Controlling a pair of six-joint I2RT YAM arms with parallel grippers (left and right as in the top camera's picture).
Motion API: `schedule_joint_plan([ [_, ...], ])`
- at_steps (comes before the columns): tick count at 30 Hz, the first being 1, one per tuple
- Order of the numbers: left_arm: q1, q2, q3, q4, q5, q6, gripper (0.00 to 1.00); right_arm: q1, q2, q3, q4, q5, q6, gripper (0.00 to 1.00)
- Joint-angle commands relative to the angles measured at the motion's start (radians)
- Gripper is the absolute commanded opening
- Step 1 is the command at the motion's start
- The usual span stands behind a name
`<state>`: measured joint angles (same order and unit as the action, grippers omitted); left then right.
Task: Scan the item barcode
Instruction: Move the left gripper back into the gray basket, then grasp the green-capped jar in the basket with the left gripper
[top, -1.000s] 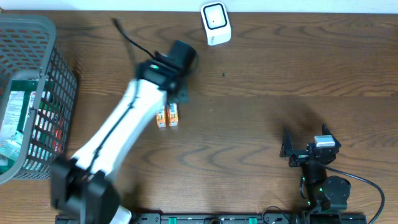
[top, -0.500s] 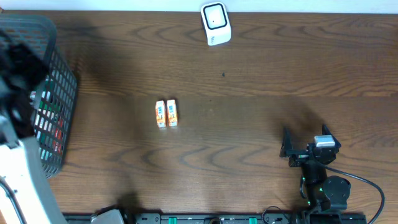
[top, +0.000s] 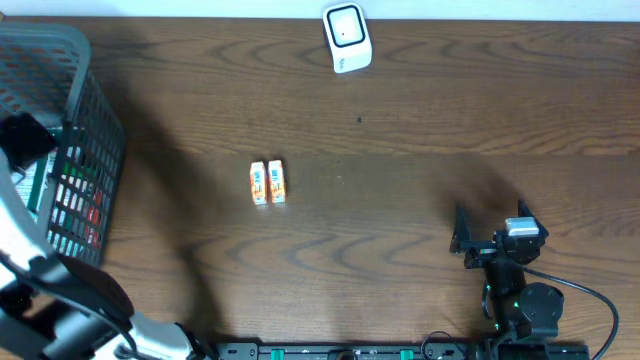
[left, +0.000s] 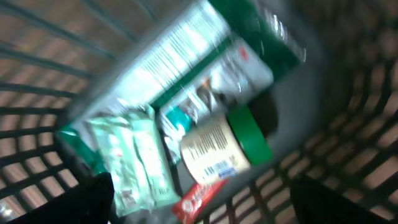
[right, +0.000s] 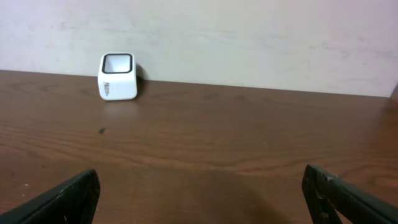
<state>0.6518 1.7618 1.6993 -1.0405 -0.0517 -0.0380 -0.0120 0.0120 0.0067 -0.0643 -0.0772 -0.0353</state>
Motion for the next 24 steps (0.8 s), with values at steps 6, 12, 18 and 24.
schedule_joint_plan([
  [6, 0.001, 0.088, -0.003, -0.024, 0.176, 0.267, 0.93, -0.003, -0.005, -0.001, -0.004, 0.001, 0.012, 0.99],
  [12, 0.027, 0.109, -0.003, -0.032, 0.183, 0.307, 0.93, -0.003, -0.005, -0.001, -0.004, 0.001, 0.012, 0.99],
  [18, 0.057, 0.143, -0.044, -0.047, 0.183, 0.307, 0.93, -0.003, -0.005, -0.001, -0.004, 0.001, 0.012, 0.99],
  [24, 0.074, 0.193, -0.049, -0.040, 0.183, 0.307, 0.91, -0.003, -0.005, -0.001, -0.004, 0.001, 0.012, 0.99],
])
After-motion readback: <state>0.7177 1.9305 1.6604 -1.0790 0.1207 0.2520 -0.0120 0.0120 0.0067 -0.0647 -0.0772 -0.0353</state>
